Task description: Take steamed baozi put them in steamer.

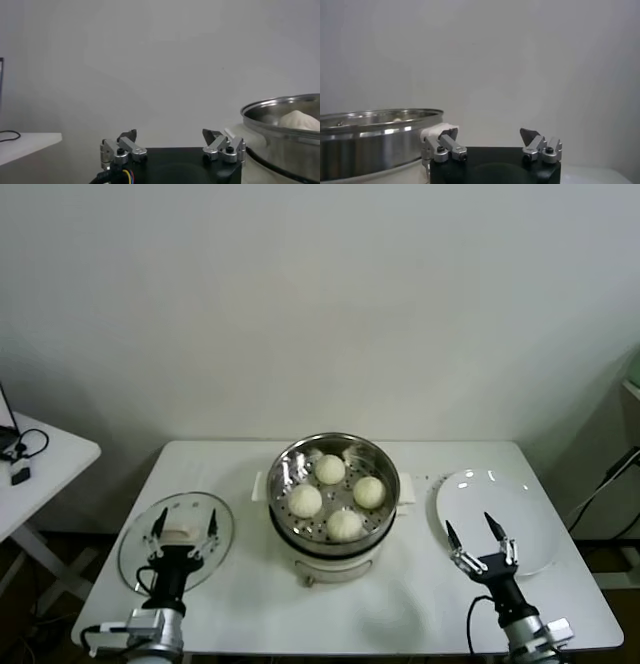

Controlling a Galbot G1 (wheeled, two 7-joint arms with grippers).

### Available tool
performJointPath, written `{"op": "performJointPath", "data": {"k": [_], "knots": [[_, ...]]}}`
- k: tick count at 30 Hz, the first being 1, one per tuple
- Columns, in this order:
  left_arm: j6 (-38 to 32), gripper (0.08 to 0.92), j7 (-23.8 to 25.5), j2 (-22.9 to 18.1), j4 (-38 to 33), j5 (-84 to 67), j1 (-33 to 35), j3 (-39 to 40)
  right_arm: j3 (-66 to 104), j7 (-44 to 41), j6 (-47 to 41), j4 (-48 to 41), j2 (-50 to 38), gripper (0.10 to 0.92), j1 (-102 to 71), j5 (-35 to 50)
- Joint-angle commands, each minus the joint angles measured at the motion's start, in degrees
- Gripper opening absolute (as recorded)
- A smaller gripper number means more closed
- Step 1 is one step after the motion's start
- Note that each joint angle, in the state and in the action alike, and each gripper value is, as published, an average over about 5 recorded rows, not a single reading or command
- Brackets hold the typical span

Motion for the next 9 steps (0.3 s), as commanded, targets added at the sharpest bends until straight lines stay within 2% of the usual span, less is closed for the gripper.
{"op": "performJointPath", "data": {"k": [1,9], "knots": [[0.07,0.823,0.17,0.11,-0.13,-0.05,0.05,0.19,0.91,0.41,1.84,0.12,3.26,0.823,-4.09,-0.35],[-0.04,0.823,0.23,-0.39,0.18,-0.01,-0.27,-0.10,1.20,0.05,1.82,0.21,2.95,0.823,-4.33,0.33]]}}
